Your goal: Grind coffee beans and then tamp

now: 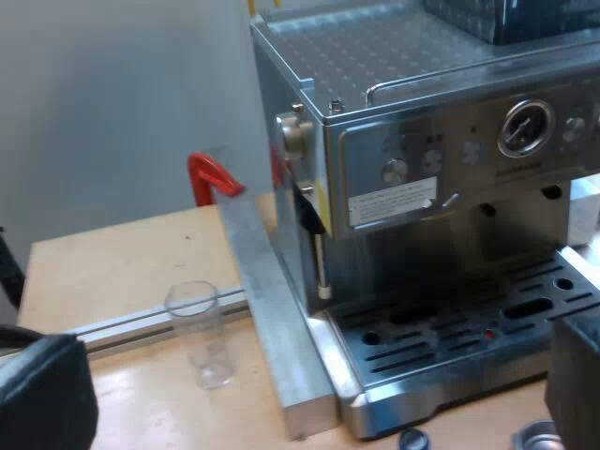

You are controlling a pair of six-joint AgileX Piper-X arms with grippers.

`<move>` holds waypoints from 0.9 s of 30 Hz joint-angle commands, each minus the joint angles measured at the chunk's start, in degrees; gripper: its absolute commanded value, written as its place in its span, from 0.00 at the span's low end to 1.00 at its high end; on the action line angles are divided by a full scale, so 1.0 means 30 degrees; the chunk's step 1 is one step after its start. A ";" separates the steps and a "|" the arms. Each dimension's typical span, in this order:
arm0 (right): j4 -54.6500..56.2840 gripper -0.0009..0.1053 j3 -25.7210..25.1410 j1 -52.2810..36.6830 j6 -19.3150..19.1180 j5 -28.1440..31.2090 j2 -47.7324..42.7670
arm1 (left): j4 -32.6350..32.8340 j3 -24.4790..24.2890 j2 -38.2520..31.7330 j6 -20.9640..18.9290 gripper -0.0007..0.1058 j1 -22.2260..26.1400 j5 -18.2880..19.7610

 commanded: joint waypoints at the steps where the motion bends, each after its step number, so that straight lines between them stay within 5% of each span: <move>1: -0.0117 0.64 -0.0147 -0.0074 0.0180 0.0081 -0.0760 | 0.0460 -0.0126 -0.0700 -0.0193 0.95 0.0008 -0.0457; 13: 0.0874 0.64 -0.0141 -0.0074 0.0487 -0.0713 -0.2313 | 0.0773 -0.0140 -0.3431 -0.0193 0.95 0.0008 -0.0482; 21: 0.0541 0.64 0.0696 -0.0074 0.0487 -0.1690 -0.2313 | 0.2184 0.1591 -0.4799 -0.0193 0.95 0.0008 -0.1001; 27: -0.0573 0.64 0.2044 -0.0074 0.0487 -0.1794 -0.2313 | -0.0899 0.3411 -0.4798 -0.0193 0.95 0.0008 -0.1419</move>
